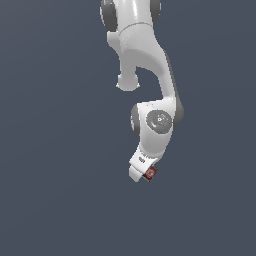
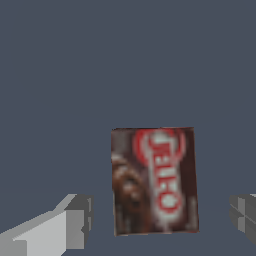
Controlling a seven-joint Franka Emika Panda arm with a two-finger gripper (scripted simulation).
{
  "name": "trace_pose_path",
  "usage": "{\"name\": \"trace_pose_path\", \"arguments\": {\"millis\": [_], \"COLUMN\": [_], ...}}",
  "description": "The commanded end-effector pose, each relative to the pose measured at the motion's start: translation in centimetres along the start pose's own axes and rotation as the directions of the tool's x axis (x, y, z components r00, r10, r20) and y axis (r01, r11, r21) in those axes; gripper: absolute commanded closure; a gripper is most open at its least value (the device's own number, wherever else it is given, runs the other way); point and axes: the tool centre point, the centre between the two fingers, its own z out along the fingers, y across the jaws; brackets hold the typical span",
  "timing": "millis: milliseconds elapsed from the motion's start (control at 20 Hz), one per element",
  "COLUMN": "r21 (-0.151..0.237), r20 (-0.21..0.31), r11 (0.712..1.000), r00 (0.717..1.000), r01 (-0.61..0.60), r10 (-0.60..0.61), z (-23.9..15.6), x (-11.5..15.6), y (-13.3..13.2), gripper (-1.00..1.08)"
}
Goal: Pick up the object and move it to a goal position.
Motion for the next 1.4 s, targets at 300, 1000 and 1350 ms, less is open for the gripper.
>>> {"name": "trace_pose_path", "arguments": {"millis": [300,1000,1350], "r21": [-0.001,-0.002,-0.002], "r20": [-0.001,-0.002,-0.002], "r11": [1.000,1.000,1.000], "r00": [1.000,1.000,1.000], "r01": [0.021,0.027,0.026], "r10": [-0.021,-0.027,-0.026], "z": [0.4,5.3,5.3], "x": [0.1,0.2,0.2], "y": [0.2,0.1,0.2], "gripper": [-0.92,-0.92,1.08]}}
